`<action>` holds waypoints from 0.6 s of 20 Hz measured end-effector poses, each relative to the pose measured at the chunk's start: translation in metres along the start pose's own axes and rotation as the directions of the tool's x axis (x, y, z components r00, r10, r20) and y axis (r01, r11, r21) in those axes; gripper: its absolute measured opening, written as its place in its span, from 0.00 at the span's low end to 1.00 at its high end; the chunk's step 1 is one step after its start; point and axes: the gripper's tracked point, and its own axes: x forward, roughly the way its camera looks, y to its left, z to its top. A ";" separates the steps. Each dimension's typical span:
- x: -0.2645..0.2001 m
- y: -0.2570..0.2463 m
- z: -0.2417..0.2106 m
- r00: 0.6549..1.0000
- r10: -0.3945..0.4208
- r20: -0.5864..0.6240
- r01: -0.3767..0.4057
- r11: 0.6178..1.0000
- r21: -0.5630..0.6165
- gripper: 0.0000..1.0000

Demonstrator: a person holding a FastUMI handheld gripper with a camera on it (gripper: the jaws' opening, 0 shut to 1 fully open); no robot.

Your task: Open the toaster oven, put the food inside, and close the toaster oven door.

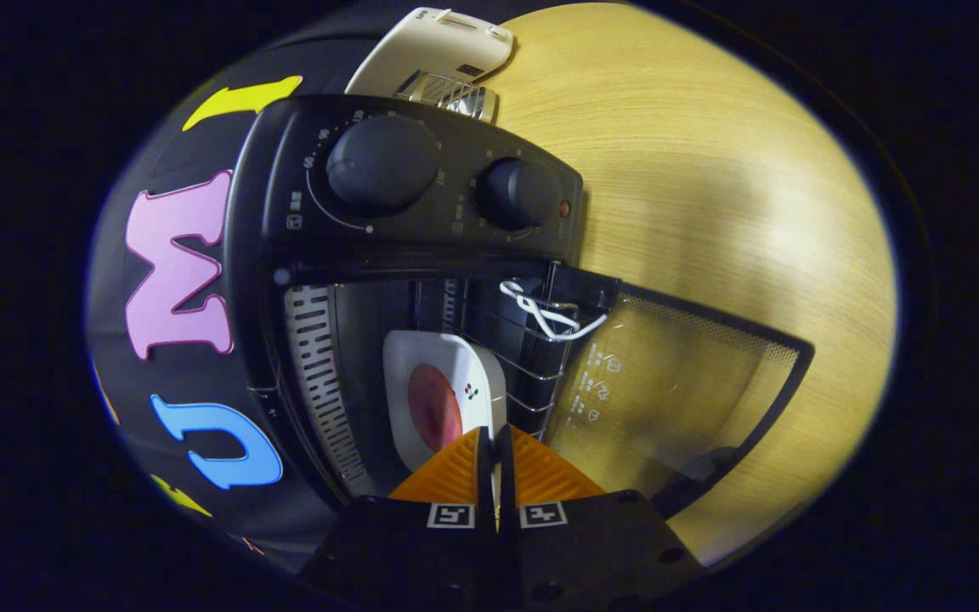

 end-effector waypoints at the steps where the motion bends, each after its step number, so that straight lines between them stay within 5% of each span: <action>1: 0.006 0.005 -0.002 1.000 0.001 0.023 -0.001 0.999 0.037 0.05; 6: 0.027 0.020 -0.020 0.999 0.028 0.038 -0.034 0.985 0.169 0.09; 8: 0.027 0.018 -0.023 0.999 0.024 0.022 -0.027 0.988 0.155 0.20; 12: 0.007 0.017 -0.019 1.000 0.030 0.001 -0.030 0.996 0.087 0.20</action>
